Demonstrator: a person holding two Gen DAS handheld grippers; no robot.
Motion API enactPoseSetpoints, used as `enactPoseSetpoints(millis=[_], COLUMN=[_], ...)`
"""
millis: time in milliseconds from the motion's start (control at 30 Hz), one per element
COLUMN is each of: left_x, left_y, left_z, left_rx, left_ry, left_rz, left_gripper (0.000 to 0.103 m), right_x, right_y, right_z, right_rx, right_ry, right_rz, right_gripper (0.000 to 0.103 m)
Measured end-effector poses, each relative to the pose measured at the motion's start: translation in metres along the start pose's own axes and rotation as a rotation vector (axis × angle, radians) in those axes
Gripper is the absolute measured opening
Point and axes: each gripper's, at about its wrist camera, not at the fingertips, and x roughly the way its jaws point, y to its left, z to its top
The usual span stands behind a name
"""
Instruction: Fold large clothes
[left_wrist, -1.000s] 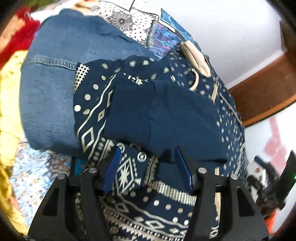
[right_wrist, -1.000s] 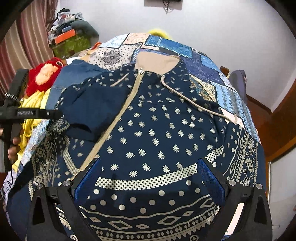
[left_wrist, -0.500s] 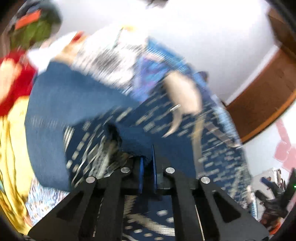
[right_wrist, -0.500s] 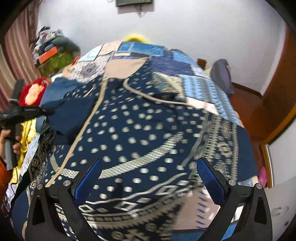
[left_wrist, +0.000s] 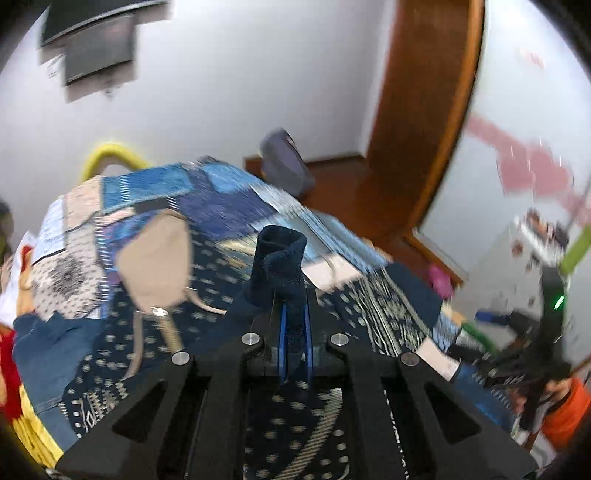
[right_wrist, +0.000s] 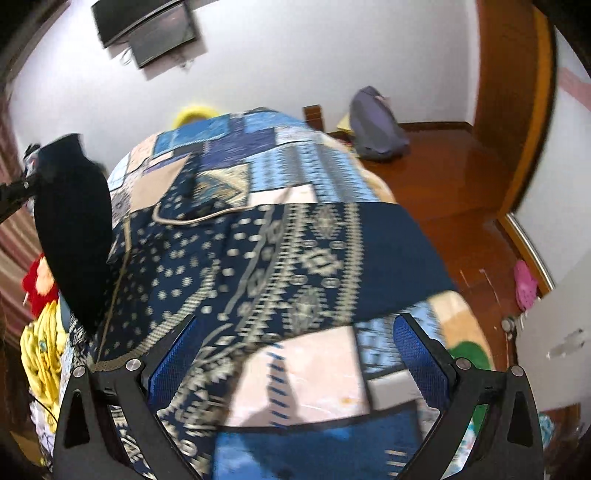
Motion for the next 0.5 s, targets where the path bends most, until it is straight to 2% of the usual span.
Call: enactPoseSetpoints(millis=[100,233,367,400,500], left_x=[0.039,0.078,0.089,0.09,0.081], left_y=[-0.029,-0.056,-0.071,-0.072,-0.072], left_z=[-0.019,-0.059,-0.079,-0.081,-0.079], left_rx=[0.048,0.091,0.092,0.091,0.066], left_ry=[0.115,0.253,0.312,0.319,0.322], left_rz=[-0.013,-0.056,-0.078,-0.086,-0.139], left_gripper=[0.007,0.007,0.011,0.015,0.038], right_x=[-0.004,-0.005,-0.002,0.0,0.008], right_y=[-0.02,-0.04,-0.058,-0.062,-0.078], right_z=[-0.004,-0.013,-0.02,-0.021,-0.021], right_rx=[0.038,0.079,0.109,0.119,0.171], right_ry=[0.014,0.044,0.057,0.064,0.09], right_rz=[-0.006,-0.006,-0.018,-0.015,0.016], right_gripper=[0.102,0.102,0.102,0.102,0.102])
